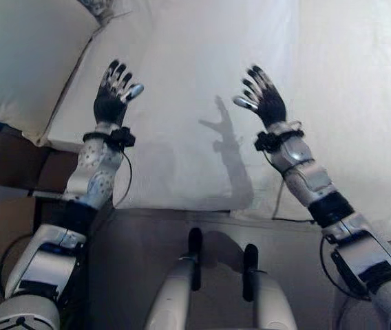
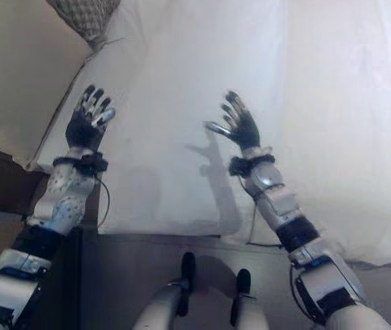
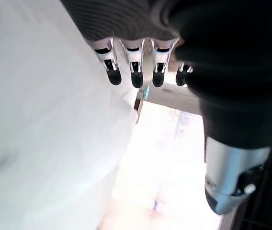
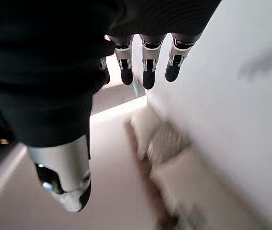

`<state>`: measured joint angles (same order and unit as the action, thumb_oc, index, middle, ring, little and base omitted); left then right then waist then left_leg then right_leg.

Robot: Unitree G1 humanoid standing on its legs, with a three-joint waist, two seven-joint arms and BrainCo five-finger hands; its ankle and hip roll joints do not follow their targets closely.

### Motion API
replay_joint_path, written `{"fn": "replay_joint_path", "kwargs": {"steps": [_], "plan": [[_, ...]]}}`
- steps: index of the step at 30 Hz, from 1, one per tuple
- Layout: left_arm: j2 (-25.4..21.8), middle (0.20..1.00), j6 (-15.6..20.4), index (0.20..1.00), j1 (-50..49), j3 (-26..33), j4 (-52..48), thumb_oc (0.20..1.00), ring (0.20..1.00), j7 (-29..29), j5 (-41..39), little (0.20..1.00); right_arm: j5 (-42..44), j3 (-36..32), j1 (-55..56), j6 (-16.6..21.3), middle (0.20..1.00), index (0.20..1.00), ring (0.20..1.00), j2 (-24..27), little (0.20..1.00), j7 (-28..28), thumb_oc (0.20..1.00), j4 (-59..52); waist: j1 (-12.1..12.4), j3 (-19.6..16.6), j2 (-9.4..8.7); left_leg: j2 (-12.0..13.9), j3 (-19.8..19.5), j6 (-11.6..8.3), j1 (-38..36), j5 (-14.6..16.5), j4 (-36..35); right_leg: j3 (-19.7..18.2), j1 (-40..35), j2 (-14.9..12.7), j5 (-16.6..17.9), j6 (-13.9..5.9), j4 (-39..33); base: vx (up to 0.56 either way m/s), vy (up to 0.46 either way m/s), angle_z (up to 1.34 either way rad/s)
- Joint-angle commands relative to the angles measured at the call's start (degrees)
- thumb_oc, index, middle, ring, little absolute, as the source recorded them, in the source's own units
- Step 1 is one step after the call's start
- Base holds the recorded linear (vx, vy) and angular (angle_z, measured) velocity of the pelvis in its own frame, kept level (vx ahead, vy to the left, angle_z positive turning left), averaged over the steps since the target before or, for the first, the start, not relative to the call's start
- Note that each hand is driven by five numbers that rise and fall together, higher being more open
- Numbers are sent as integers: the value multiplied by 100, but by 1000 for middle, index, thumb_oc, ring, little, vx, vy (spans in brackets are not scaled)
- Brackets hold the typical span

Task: Make the bed

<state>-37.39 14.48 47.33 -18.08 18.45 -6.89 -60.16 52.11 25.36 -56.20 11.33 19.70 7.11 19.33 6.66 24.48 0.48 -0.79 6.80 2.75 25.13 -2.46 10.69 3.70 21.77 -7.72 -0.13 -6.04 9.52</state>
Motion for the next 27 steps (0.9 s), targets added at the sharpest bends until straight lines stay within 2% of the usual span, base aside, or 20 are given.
{"fn": "replay_joint_path", "kwargs": {"steps": [1, 2, 3, 4, 5, 9, 10, 13, 20, 21, 22, 24, 25, 26, 27], "plan": [[44, 1000, 156, 1000, 723, -254, 73, 1000, 1000, 323, -452, 1000, 879, -105, -443, 587, 1000, 1000, 1000, -181, 1000, -232, 1000, -33, -150, 75, -9, -215, -369, -326, -69, 33, -196, 115, -177, 161, 266, -119, -581, 169, 34, -32], [279, 1000, 122, 1000, 1065, -355, 285, 1000, 1000, 405, -661, 1000, 1208, 11, -766, 692, 1000, 1000, 1000, -501, 1000, -277, 1000, 195, -222, 202, 26, -299, -446, -316, -178, 75, -242, -22, 256, 353, 507, -149, -757, 142, 15, -4], [346, 1000, 118, 1000, 1224, -429, 427, 1000, 1000, 407, -721, 1000, 1344, 97, -900, 732, 1000, 1000, 1000, -648, 1000, -266, 1000, 325, -247, 272, 18, -335, -457, -307, -182, 54, -250, -2, 411, 406, 574, -151, -751, 158, 15, -8], [340, 1000, 121, 1000, 1261, -439, 461, 1000, 1000, 421, -735, 1000, 1359, 93, -931, 740, 1000, 1000, 1000, -650, 1000, -278, 1000, 353, -250, 287, 28, -323, -473, -311, -197, 92, -242, 11, 402, 417, 534, -152, -724, 55, -44, -8], [518, 1000, 91, 1000, 1479, -494, 566, 1000, 1000, 466, -883, 1000, 1562, 78, -1121, 710, 1000, 1000, 1000, -690, 1000, -278, 1000, 490, -231, 368, -32, -414, -540, -330, -43, 74, -81, 11, 165, 283, 549, -100, -732, 17, -40, 18], [831, 1000, 100, 1000, 1882, -439, 1057, 1000, 1000, 385, -1151, 1000, 1851, 66, -1556, 815, 1000, 1000, 1000, -856, 1000, -124, 1000, 1051, -245, 423, 34, -436, -601, -361, 123, 8, -151, 60, 341, 320, 630, -38, -594, 12, -55, 51], [1065, 1000, 96, 1000, 2066, -356, 1322, 1000, 1000, 261, -1276, 1000, 2004, 8, -1743, 865, 1000, 1000, 1000, -1027, 1000, 10, 1000, 1284, -240, 482, 24, -411, -647, -401, 275, -36, -175, 146, 462, 327, 630, -12, -565, 14, -101, 12], [1246, 1000, 126, 1000, 2321, -204, 1692, 1000, 1000, 66, -1367, 1000, 2182, -172, -1931, 894, 1000, 1000, 1000, -1120, 1000, 209, 1000, 1738, -237, 530, -36, -395, -737, -464, 623, -98, -181, 290, 728, 329, 665, 5, -589, 20, -101, 17], [1370, 1000, 77, 1000, 2650, -21, 2453, 1000, 1000, -289, -1352, 1000, 2088, -277, -2251, 688, 1000, 1000, 1000, -832, 1000, 760, 1000, 2777, -296, 532, -140, -354, -820, -560, 1555, -107, -68, 438, 1499, 330, 723, -5, -586, 47, -39, 11], [1323, 1000, 76, 1000, 2629, 56, 2649, 1000, 1000, -441, -1223, 1000, 1963, -284, -2229, 588, 1000, 1000, 1000, -727, 1000, 900, 1000, 2949, -321, 532, -149, -328, -850, -598, 1765, 51, 12, 420, 1702, 345, 638, -34, -550, 54, 14, 4], [1283, 1000, 49, 1000, 2595, 69, 2711, 1000, 1000, -498, -1129, 1000, 1929, -280, -2186, 560, 1000, 1000, 1000, -681, 1000, 951, 1000, 2965, -336, 532, -151, -331, -798, -590, 1990, -30, 84, 479, 1896, 306, 732, -3, -540, 72, 18, 4], [1250, 1000, 50, 1000, 2561, 150, 2823, 1000, 1000, -616, -1009, 1000, 1861, -326, -2158, 516, 1000, 1000, 1000, -623, 1000, 1028, 1000, 3040, -341, 532, -140, -311, -831, -612, 2133, 115, 189, 437, 2027, 318, 664, -39, -500, 35, 20, 3], [1152, 1000, -13, 1000, 2406, 212, 3059, 1000, 1000, -758, -851, 1000, 1688, -320, -2026, 418, 1000, 1000, 1000, -473, 1000, 1196, 1000, 3223, -375, 532, -143, -324, -759, -607, 2490, 44, 287, 484, 2324, 278, 777, -2, -512, 92, 35, 2], [1121, 1000, -43, 1000, 2323, 287, 3180, 1000, 1000, -840, -779, 1000, 1551, -337, -1990, 355, 1000, 1000, 1000, -408, 1000, 1263, 1000, 3272, -373, 532, -139, -307, -798, -626, 2534, 168, 344, 435, 2365, 306, 708, -34, -497, -12, 61, 0], [1076, 1000, -75, 1000, 2206, 353, 3316, 1000, 1000, -874, -710, 1000, 1434, -353, -1911, 311, 1000, 1000, 1000, -337, 1000, 1338, 1000, 3409, -386, 532, -144, -321, -744, -606, 2698, 77, 361, 479, 2530, 283, 810, -3, -511, 26, 32, -1]]}}
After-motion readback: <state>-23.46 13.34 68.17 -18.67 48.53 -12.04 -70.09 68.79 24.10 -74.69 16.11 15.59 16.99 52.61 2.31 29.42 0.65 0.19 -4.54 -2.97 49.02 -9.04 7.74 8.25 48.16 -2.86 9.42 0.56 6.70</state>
